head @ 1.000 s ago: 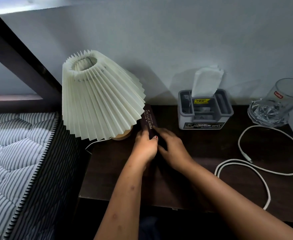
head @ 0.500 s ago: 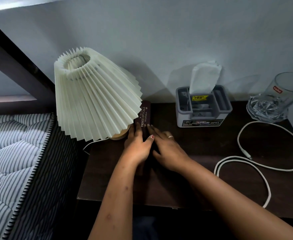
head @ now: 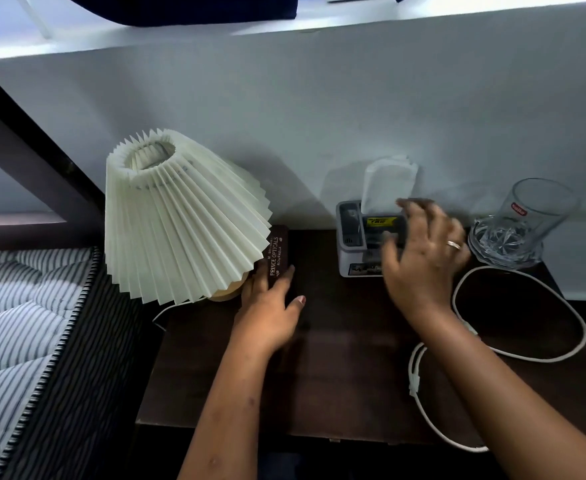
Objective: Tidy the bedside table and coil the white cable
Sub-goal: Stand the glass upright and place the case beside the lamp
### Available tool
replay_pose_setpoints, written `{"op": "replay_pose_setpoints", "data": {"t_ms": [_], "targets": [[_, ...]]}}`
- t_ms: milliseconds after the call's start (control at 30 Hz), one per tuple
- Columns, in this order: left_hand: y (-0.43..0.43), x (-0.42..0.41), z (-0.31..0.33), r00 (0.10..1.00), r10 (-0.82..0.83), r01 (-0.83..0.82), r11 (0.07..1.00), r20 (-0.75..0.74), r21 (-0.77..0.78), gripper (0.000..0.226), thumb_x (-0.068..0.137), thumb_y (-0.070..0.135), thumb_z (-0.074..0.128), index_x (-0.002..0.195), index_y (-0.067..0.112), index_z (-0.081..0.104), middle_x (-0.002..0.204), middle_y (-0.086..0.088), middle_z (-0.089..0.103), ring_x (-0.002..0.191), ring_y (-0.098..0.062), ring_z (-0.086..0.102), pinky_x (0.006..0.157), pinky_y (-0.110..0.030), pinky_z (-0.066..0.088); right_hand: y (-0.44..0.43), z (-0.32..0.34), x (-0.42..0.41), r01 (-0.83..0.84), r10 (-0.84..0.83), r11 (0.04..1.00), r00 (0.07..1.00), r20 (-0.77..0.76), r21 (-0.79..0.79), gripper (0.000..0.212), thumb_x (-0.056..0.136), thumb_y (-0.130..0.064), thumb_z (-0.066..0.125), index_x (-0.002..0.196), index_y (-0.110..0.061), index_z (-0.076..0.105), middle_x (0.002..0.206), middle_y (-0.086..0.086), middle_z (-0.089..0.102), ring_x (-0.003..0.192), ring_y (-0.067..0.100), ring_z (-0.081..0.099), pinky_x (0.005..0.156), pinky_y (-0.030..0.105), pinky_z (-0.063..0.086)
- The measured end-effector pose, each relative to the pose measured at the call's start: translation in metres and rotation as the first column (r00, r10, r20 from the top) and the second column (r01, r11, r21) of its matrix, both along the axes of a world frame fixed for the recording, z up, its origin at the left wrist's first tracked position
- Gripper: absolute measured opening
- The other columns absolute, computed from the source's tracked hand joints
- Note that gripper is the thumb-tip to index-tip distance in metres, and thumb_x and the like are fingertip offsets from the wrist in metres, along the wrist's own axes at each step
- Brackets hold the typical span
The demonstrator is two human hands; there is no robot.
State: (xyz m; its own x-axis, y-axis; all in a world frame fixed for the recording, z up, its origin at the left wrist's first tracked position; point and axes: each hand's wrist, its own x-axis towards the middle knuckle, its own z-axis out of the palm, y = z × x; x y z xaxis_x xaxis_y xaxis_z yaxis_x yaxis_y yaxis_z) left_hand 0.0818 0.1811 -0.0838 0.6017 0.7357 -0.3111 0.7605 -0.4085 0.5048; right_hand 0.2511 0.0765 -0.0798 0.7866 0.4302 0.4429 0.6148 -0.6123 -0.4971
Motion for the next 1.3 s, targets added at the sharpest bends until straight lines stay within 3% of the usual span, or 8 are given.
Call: {"op": "replay_pose_setpoints", "data": {"t_ms": [100, 267, 567, 800, 1300], "targets": [[-0.002, 0.002, -0.001, 0.997, -0.025, 0.024, 1.0, -0.067, -0.014, 0.054, 0.092, 0.041, 0.046, 0.142, 0.041, 0.027, 0.159, 0.005, -0.011, 0.145, -0.023, -0.008, 0.118, -0.043, 0.013, -0.013, -0.018, 0.015, -0.003, -0.013, 0.993, 0.991, -0.137, -0.122, 0.057, 0.087, -0.036, 0.056, 0.139, -0.025, 0.036, 0.147, 0.017, 0.031, 0.133, 0.044, 0.027, 0.104, 0.057, 0.027], [-0.006, 0.005, 0.001, 0.994, -0.055, 0.055, 0.998, -0.099, -0.001, 0.059, 0.092, 0.043, 0.045, 0.145, 0.035, 0.022, 0.159, 0.005, -0.009, 0.145, -0.02, -0.01, 0.118, -0.043, 0.013, -0.011, -0.023, 0.015, -0.143, 0.136, 0.99, 0.946, -0.294, -0.003, 0.053, 0.091, -0.022, 0.055, 0.139, -0.011, 0.036, 0.149, 0.023, 0.022, 0.131, 0.044, 0.035, 0.105, 0.042, 0.035], [-0.002, 0.001, -0.001, 0.983, -0.064, 0.064, 0.998, -0.169, -0.007, 0.066, 0.091, 0.046, 0.044, 0.148, 0.033, 0.012, 0.159, 0.007, -0.011, 0.145, -0.019, -0.012, 0.118, -0.044, 0.011, 0.0, -0.019, -0.002, -0.196, 0.155, 0.976, 0.935, -0.318, -0.1, 0.053, 0.095, -0.033, 0.046, 0.142, -0.014, 0.03, 0.153, 0.017, 0.016, 0.127, 0.046, 0.04, 0.096, 0.044, 0.043], [-0.001, -0.001, -0.002, 0.978, -0.07, 0.069, 0.998, -0.198, -0.01, 0.07, 0.09, 0.046, 0.046, 0.148, 0.034, 0.007, 0.158, 0.007, -0.012, 0.145, -0.018, -0.013, 0.117, -0.044, 0.013, 0.006, -0.015, -0.013, -0.314, 0.236, 0.929, 0.911, -0.339, -0.197, 0.067, 0.092, -0.038, 0.049, 0.147, -0.019, 0.015, 0.156, 0.014, 0.005, 0.119, 0.047, 0.047, 0.088, 0.045, 0.048], [-0.003, 0.0, -0.001, 0.964, -0.087, 0.09, 0.996, -0.252, 0.002, 0.074, 0.091, 0.045, 0.046, 0.148, 0.034, 0.0, 0.158, 0.006, -0.015, 0.145, -0.019, -0.014, 0.118, -0.044, 0.012, 0.009, -0.018, -0.018, -0.308, 0.236, 0.928, 0.922, -0.307, -0.21, 0.065, 0.092, -0.036, 0.051, 0.145, -0.019, 0.019, 0.155, 0.015, 0.007, 0.12, 0.046, 0.046, 0.087, 0.045, 0.05]]}}
